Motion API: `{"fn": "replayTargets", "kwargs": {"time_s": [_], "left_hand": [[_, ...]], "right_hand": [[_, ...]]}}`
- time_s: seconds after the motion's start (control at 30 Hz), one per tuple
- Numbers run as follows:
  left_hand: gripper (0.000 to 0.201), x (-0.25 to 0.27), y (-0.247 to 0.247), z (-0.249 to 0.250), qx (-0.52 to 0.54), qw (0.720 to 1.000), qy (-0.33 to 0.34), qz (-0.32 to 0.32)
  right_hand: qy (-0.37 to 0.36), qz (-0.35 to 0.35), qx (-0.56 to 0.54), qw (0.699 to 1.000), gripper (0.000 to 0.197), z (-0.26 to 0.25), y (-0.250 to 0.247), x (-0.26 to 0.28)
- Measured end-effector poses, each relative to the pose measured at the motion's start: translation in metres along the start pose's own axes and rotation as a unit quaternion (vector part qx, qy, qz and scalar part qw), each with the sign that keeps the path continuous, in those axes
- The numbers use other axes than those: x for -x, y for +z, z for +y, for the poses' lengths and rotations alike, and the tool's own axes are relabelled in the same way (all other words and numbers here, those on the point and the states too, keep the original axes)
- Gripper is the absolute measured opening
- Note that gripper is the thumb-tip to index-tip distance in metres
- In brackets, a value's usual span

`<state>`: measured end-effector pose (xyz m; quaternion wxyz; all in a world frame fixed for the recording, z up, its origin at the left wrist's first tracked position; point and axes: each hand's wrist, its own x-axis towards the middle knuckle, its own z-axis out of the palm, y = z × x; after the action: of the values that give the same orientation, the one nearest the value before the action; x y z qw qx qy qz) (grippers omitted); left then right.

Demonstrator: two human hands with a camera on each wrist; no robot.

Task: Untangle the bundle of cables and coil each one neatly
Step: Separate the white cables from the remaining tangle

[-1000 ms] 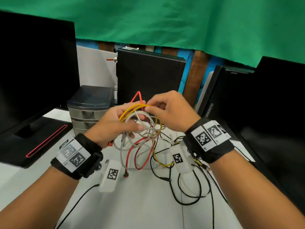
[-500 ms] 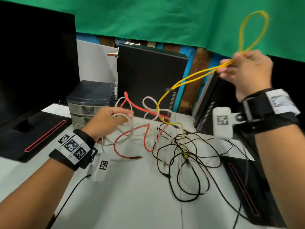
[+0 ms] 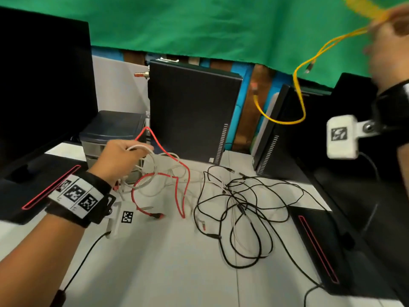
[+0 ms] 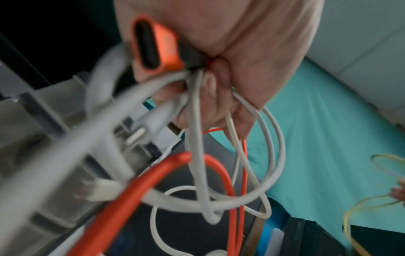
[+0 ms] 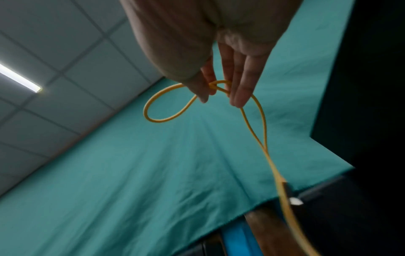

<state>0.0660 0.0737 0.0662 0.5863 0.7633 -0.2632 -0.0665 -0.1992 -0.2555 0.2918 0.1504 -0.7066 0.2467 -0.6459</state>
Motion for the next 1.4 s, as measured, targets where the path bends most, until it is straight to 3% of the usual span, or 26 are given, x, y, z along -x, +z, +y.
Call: {"fn": "replayTargets", "kwargs": {"time_s": [0.07,0.17,0.27,0.33,0.43,0.5,0.67,0.77,0.87,0.97,1.07,1.17,1.23,1.33,1.4], "left_hand": [[0.016,0.004,-0.003,0.010,0.016,1.000,0.019,0.009],[0.016,0.008,-0.004,0.023,0.053,0.998,0.036,0.024],[0.013,0.014,-0.006,0.036,0.130,0.991,0.039,0.015],[0.014,0.015,-0.006,0.041,0.174,0.984,0.032,0.001],[0.019,0.016,-0.006,0.043,0.231,0.972,0.026,-0.023],[0.020,0.017,-0.005,0.046,0.277,0.960,0.016,-0.040],[0.018,0.019,-0.006,0.052,0.359,0.930,0.012,-0.077],[0.020,0.023,-0.008,0.054,0.377,0.920,0.027,-0.098],[0.023,0.027,-0.010,0.058,0.408,0.905,0.032,-0.117],[0.026,0.027,-0.015,0.059,0.465,0.872,0.029,-0.151],[0.028,0.024,-0.019,0.054,0.495,0.851,0.034,-0.173],[0.032,0.020,-0.021,0.048,0.517,0.832,0.032,-0.201],[0.035,0.019,-0.020,0.046,0.510,0.832,0.035,-0.217],[0.034,0.019,-0.016,0.045,0.494,0.844,0.028,-0.207],[0.026,0.020,-0.012,0.045,0.492,0.849,0.013,-0.194]], "right_hand": [[0.039,-0.030,0.024,0.999,0.007,0.000,0.003,0.016],[0.039,-0.088,0.097,0.991,0.025,0.020,0.018,0.047],[0.080,-0.216,0.123,0.965,0.010,0.043,0.036,0.088],[0.073,-0.334,0.137,0.930,0.028,0.053,0.049,0.113],[0.074,-0.532,0.175,0.825,0.043,0.048,0.063,0.155],[0.060,-0.592,0.168,0.786,0.050,0.036,0.068,0.179],[0.048,-0.523,-0.017,0.851,0.014,-0.022,0.071,0.213],[0.053,-0.489,-0.083,0.867,0.005,-0.050,0.073,0.220],[0.061,-0.462,-0.079,0.881,0.007,-0.054,0.084,0.220],[0.080,-0.455,-0.060,0.885,0.009,-0.052,0.092,0.217],[0.098,-0.489,-0.091,0.862,0.011,-0.051,0.095,0.216],[0.066,-0.535,-0.097,0.837,0.019,-0.056,0.098,0.218],[0.053,-0.520,-0.110,0.845,0.008,-0.059,0.099,0.218],[0.057,-0.462,-0.115,0.878,0.020,-0.059,0.099,0.214],[0.066,-0.402,-0.144,0.902,0.016,-0.059,0.097,0.211]]}}
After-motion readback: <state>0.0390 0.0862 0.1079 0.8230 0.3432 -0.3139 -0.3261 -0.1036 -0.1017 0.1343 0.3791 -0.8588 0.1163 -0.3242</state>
